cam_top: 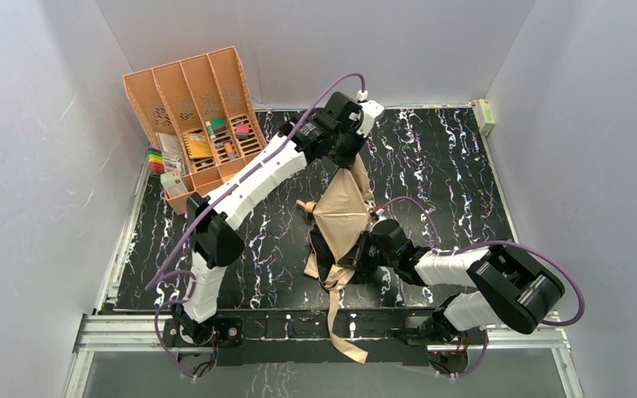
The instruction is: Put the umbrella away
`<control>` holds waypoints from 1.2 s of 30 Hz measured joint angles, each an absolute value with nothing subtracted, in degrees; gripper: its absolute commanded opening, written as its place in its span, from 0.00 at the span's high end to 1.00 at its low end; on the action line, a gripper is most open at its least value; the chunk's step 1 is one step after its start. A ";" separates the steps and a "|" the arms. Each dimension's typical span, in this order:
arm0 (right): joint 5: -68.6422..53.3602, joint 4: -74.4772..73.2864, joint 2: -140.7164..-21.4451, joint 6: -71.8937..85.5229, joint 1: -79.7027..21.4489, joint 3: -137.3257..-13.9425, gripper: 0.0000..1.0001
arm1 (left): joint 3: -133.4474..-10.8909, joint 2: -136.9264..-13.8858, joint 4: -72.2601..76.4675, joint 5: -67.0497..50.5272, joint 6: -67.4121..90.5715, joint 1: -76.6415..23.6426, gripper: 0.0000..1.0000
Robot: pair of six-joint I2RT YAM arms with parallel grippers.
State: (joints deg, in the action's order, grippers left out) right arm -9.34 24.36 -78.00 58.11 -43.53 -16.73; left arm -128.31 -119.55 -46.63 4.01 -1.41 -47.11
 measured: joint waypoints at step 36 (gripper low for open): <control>-8.40 14.90 -71.22 56.71 -43.53 -17.45 0.97 | -36.62 -78.13 13.52 -15.86 40.56 -56.80 0.92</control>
State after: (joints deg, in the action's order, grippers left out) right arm -8.40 14.90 -71.22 56.71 -43.53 -17.45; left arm -36.62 -78.13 13.52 -15.86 40.56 -56.80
